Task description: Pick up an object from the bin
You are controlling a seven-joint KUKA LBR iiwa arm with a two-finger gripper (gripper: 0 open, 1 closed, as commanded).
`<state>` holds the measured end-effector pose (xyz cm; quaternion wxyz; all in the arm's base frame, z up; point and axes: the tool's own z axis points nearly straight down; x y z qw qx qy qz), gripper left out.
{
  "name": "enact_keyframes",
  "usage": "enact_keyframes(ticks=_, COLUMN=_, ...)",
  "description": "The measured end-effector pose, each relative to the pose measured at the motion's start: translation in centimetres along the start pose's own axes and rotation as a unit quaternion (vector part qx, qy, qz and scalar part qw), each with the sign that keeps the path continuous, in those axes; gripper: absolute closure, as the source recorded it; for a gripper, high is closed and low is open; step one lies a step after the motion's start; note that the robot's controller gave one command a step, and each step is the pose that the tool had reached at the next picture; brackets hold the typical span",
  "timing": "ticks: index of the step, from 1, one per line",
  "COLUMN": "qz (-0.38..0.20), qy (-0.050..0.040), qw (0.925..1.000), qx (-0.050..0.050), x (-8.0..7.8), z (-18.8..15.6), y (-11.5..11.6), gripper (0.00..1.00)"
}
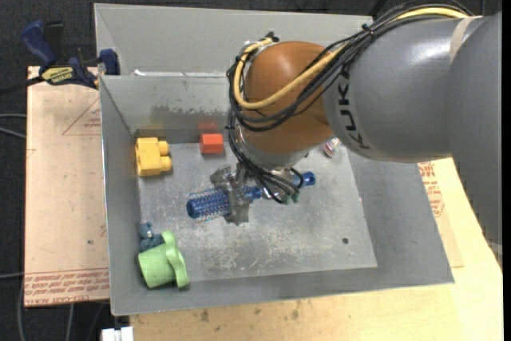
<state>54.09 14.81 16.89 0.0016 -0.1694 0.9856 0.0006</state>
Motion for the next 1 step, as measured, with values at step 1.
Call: enact_keyframes(ticks=1, qz=0.000, qy=0.0000, qw=1.0000, qx=0.000, x=-0.09, z=-1.91, y=0.06, gripper=1.00)
